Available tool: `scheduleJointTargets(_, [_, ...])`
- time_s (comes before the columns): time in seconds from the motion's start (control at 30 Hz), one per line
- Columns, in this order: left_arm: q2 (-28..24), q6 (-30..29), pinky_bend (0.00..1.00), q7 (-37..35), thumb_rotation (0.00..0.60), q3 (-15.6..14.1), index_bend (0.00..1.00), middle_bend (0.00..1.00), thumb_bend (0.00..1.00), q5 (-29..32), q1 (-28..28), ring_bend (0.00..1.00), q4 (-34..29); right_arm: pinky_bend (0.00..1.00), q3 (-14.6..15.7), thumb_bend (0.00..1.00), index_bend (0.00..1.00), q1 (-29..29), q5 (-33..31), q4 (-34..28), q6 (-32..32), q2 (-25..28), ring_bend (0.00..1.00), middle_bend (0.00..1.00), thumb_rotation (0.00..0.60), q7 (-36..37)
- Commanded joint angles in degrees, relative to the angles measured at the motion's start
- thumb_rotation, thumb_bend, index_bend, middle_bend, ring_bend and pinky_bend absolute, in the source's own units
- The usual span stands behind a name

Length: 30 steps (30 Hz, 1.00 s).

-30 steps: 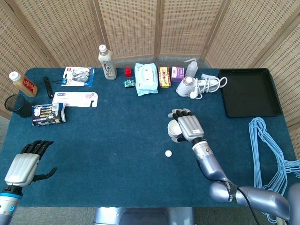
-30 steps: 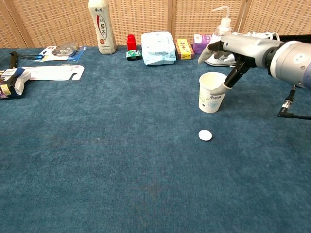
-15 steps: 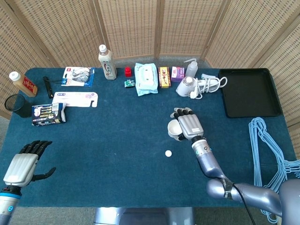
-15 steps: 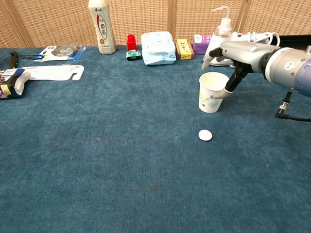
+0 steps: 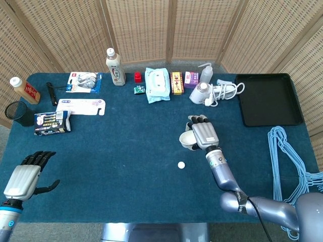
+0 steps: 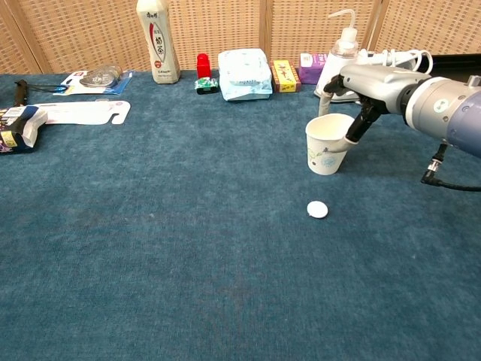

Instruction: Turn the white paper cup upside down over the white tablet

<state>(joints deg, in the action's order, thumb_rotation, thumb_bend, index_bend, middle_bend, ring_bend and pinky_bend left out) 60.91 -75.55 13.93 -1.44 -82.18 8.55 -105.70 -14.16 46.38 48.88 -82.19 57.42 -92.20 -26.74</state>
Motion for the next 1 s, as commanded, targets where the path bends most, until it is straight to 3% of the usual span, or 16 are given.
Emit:
scheduleJointTargets(0.03, [0.0, 0.0, 0.16, -0.1, 0.332, 0.0, 0.12, 0.18, 0.25, 0.0, 0.0, 0.12, 0.1, 0.09, -0.4, 0.22, 0.43, -0.2, 0.1, -0.6, -0.1, 0.1, 0.17, 0.18, 0.565, 1.2])
scheduleJointTargets(0.33, [0.0, 0.1, 0.16, -0.1, 0.329, -0.1, 0.12, 0.18, 0.25, 0.1, 0.0, 0.12, 0.2, 0.1, -3.4, 0.22, 0.44, -2.8, -2.5, -3.3, -1.0, 1.4, 0.18, 0.2, 0.566, 10.0])
scheduleJointTargets(0.53, [-0.2, -0.1, 0.16, 0.6, 0.337, 0.0, 0.12, 0.18, 0.25, -0.2, 0.2, 0.12, -0.5, 0.1, -5.7, 0.22, 0.44, -5.8, -5.3, -4.4, -3.2, 1.7, 0.18, 0.2, 0.565, 19.8])
scheduleJointTargets(0.87, [-0.6, -0.3, 0.16, 1.6, 0.33, 0.0, 0.12, 0.18, 0.25, -0.3, 0.3, 0.12, -1.6, 0.09, -6.0, 0.22, 0.44, -8.9, -6.0, -2.0, -5.9, -0.3, 0.19, 0.21, 0.566, 29.6])
scheduleJointTargets(1.0, [-0.7, -0.4, 0.16, 2.0, 0.331, 0.0, 0.12, 0.18, 0.25, -0.3, 0.3, 0.12, -1.9, 0.09, -5.2, 0.22, 0.38, -9.4, -5.5, -0.8, -6.6, -0.6, 0.19, 0.21, 0.558, 30.2])
